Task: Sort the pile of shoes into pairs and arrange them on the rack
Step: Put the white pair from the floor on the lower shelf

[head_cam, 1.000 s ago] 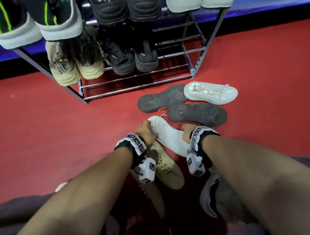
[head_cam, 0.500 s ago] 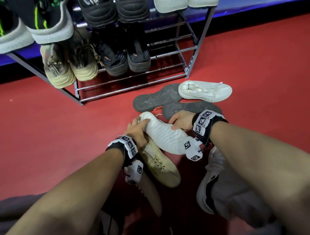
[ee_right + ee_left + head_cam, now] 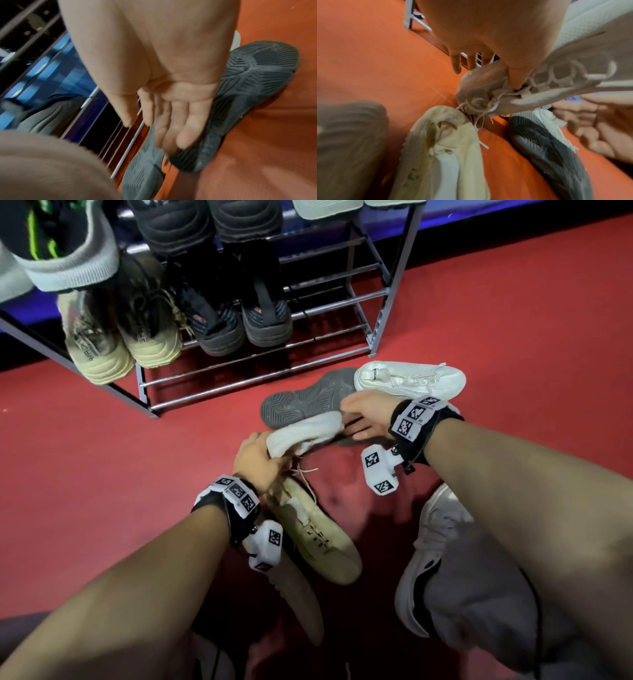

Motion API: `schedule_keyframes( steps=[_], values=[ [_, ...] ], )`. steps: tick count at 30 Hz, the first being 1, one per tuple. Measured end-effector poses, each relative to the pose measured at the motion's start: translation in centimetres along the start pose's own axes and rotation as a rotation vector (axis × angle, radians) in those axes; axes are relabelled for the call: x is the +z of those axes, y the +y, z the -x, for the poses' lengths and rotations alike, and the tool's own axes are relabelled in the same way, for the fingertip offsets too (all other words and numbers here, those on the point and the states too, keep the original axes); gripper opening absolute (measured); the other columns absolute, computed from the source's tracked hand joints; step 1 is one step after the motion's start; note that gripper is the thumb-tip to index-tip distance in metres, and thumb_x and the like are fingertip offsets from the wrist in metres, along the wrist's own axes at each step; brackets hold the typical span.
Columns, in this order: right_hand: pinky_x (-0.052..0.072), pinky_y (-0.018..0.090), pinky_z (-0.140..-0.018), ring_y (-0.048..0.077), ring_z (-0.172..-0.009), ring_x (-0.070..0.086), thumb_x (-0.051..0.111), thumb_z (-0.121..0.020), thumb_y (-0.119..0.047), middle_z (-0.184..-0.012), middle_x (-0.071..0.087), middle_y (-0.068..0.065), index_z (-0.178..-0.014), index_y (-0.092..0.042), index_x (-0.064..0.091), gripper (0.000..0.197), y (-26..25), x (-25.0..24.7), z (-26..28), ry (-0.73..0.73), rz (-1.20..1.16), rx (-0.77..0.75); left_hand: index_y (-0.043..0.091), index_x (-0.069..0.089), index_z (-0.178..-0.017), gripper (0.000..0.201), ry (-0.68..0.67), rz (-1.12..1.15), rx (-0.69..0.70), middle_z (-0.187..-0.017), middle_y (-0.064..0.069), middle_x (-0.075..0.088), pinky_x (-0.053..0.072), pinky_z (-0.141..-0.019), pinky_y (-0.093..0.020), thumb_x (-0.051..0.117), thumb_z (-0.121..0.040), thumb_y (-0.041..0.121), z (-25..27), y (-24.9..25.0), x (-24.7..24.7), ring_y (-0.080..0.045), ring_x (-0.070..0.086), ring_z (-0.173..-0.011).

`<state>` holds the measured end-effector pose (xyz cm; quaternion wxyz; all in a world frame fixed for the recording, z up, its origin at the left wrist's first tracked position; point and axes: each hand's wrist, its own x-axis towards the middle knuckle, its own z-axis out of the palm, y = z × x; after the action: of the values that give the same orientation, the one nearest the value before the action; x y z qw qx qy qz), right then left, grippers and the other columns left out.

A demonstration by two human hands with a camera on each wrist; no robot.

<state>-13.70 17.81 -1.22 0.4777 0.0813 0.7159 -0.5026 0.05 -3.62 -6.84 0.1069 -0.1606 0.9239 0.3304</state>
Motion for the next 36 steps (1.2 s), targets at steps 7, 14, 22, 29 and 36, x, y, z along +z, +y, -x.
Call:
schedule_keyframes(
  steps=[7,14,22,29,36],
  values=[
    [0.053,0.033,-0.058,0.02,-0.064,0.056,0.045,-0.1,-0.019,-0.081,0.053,0.005,-0.139,-0.028,0.038,0.041,0.5,-3.2,-2.6,0.348,-0.144,0.068,0.017,0.065,-0.105,0.016,-0.024,0.434,-0.145,-0.102,-0.007,0.072,0.051,-0.088,-0.036,0.066,-0.09,0.015,-0.2,0.4,-0.9,-0.024,0.067,-0.094],
    [0.06,0.032,-0.057,0.023,-0.087,0.067,0.05,-0.096,-0.005,-0.133,0.051,0.011,-0.154,-0.029,0.01,0.074,-1.4,-3.2,-4.7,0.509,-0.149,-0.042,0.013,0.064,-0.119,0.033,-0.017,0.565,-0.261,-0.109,-0.005,0.072,0.051,-0.093,-0.036,0.069,-0.088,0.02,-1.4,0.2,-0.9,-0.023,0.068,-0.1],
    [0.054,0.038,-0.056,0.022,-0.058,0.061,0.055,-0.096,-0.016,-0.092,0.059,0.013,-0.104,-0.02,0.052,0.009,-1.4,-3.6,-6.8,0.658,-0.174,0.055,0.019,0.061,-0.106,0.026,-0.01,0.48,-0.272,-0.098,-0.003,0.071,0.054,-0.083,-0.033,0.068,-0.083,0.008,-1.5,0.2,-0.9,-0.021,0.067,-0.089],
    [0.053,0.021,-0.044,0.01,-0.049,0.06,0.056,-0.09,0.002,-0.071,0.055,0.002,-0.067,-0.02,0.05,0.032,-2.7,-4.3,-6.4,0.714,-0.12,-0.055,0.015,0.065,-0.103,0.03,0.082,0.55,-0.35,-0.093,-0.005,0.073,0.058,-0.083,-0.047,0.067,-0.073,0.01,-0.8,-0.5,-0.9,-0.028,0.07,-0.087],
    [0.054,0.031,-0.063,0.019,-0.067,0.066,0.053,-0.077,-0.022,-0.066,0.065,-0.003,-0.065,-0.023,0.055,0.012,-4.1,-2.3,-2.2,0.808,0.118,-0.305,0.011,0.058,-0.101,0.02,0.177,0.701,-0.406,-0.08,-0.001,0.065,0.056,-0.059,-0.025,0.06,-0.087,-0.002,0.1,0.6,-2.5,-0.023,0.066,-0.076]
  ],
)
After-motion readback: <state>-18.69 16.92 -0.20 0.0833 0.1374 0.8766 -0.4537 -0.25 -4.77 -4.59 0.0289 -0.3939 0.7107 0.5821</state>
